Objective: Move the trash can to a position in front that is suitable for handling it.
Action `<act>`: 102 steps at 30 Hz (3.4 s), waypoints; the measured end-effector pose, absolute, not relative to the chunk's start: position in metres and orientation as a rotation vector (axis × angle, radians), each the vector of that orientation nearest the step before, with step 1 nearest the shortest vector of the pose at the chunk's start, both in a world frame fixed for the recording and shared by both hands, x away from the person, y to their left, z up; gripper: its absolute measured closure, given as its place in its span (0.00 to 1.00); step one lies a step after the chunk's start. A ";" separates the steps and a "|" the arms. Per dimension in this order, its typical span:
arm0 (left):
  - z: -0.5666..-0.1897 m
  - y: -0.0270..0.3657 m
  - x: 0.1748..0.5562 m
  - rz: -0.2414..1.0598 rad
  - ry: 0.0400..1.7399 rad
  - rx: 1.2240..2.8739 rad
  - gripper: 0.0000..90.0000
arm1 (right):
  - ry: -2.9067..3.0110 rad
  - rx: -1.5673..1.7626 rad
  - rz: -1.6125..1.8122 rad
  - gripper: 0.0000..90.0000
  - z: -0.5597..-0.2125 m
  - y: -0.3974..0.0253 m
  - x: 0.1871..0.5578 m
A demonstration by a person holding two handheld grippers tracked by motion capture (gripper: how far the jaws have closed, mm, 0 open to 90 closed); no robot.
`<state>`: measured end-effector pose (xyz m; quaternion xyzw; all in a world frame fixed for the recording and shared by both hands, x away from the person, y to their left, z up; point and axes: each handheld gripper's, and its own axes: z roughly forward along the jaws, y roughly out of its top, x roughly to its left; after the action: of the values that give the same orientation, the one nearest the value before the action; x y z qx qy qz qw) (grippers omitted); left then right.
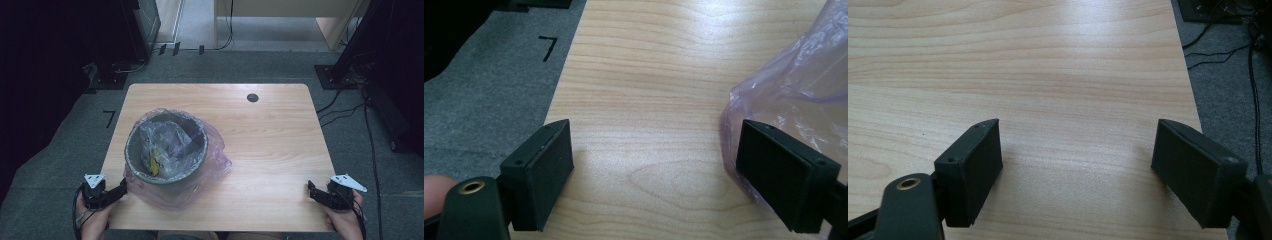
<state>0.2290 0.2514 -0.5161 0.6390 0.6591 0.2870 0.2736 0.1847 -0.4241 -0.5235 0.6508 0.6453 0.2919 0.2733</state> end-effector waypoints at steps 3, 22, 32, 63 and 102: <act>-0.513 0.252 0.230 0.804 1.813 1.675 0.16 | 1.739 1.750 0.784 0.22 -0.523 -0.424 0.185; -0.431 0.248 0.253 0.875 1.724 1.319 0.46 | 1.738 1.750 0.784 0.22 -0.523 -0.424 0.185; -0.427 0.212 0.260 0.709 1.459 1.359 0.80 | 1.716 1.766 0.800 0.26 -0.523 -0.426 0.184; -0.431 0.164 0.253 0.593 1.360 1.460 0.77 | 1.670 1.645 1.123 0.41 -0.453 -0.341 0.188; -0.433 0.099 0.247 0.522 1.172 1.599 0.96 | 1.885 1.426 1.314 0.89 -0.436 -0.226 0.255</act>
<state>0.2474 0.0985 -0.4327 0.6668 0.4885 0.2174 0.5192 0.2551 -0.2257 -0.4359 0.5147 0.6804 0.4743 0.2172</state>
